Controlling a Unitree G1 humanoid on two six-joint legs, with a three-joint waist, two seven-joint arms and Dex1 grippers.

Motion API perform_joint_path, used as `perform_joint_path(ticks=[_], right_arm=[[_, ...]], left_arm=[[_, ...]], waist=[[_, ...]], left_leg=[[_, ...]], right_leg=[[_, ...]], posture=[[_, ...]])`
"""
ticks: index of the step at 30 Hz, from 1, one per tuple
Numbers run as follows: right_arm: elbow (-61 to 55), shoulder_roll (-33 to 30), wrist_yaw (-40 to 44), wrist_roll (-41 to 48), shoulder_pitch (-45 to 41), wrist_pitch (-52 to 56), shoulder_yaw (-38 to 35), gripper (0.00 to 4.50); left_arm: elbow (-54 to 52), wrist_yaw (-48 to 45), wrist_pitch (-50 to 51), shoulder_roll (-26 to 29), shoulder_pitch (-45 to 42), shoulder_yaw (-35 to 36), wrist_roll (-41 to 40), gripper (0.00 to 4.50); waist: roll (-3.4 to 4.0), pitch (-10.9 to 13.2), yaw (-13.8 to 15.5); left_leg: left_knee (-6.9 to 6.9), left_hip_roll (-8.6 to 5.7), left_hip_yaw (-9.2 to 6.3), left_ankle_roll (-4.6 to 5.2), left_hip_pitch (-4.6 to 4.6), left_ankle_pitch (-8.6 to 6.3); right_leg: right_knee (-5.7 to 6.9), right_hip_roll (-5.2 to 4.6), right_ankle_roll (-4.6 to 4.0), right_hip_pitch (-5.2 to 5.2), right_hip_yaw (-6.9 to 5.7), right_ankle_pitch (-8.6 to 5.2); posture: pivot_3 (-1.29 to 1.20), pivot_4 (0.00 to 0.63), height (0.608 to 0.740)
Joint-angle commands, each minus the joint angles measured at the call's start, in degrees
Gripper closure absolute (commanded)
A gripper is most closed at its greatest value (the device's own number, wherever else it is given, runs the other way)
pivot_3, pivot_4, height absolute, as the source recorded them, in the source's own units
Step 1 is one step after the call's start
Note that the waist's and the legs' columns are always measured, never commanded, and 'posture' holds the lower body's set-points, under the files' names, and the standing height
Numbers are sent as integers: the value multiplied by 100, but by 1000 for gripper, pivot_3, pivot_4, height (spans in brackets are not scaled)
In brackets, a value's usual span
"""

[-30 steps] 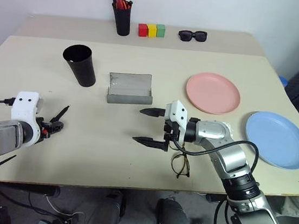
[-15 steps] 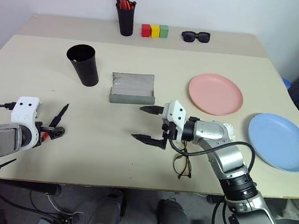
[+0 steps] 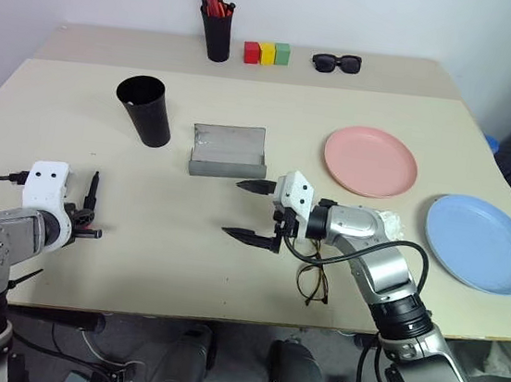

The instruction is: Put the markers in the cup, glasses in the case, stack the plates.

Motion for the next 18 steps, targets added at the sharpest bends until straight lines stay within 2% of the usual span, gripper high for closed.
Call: perform_joint_path(ticks=[1,4,5,7,9,14,18], right_arm=[[-138,46,-41,19,-71,-97,-26,0],[-160,36,-60,19,-55,-89,-41,0],[-136,58,-105,21,-75,-106,-74,0],[-68,144,-262,28,-140,-132,-169,0],[130,311,-547,-24,-295,-262,-289,0],[853,744,-1236,-176,-826,-658,-580,0],[1218,1020,-1592,-220,-1135,-902,-729,0]], left_arm=[[-11,122,-1167,-132,-62,106,372,4469],[-112,218,-2904,-287,-21,235,785,4469],[-145,451,-3379,-503,-257,546,783,4469],[-130,817,-4073,-897,-682,1063,650,4469],[-46,1066,-4500,-1007,-1004,1092,786,4469],[451,1284,-5351,-1136,-1691,311,1219,4469],[1769,1306,-6520,-1378,-2508,-602,1775,4469]], waist=[[-1,0,5],[-10,0,8],[-10,0,8],[-15,-1,26],[-24,-4,16],[-24,-4,15],[-28,-4,49]], left_leg=[[0,0,0,0,0,0],[0,2,-1,-1,-3,0],[-1,1,0,-1,-4,0],[-2,2,1,-1,-5,0],[-1,3,-4,-1,-7,0],[-1,-6,5,7,-4,9],[5,-10,15,9,-6,14]], right_leg=[[0,0,0,0,0,0],[-5,-1,-3,-1,0,-1],[-7,-2,-5,-1,0,-1],[-9,-4,-6,-2,1,-1],[-11,-2,7,-1,-4,7],[-7,2,10,2,-2,9],[-7,4,11,8,-8,10]], posture=[[0,150,740],[0,150,740],[0,150,740],[0,150,740],[0,150,740],[0,150,740],[0,150,740]])
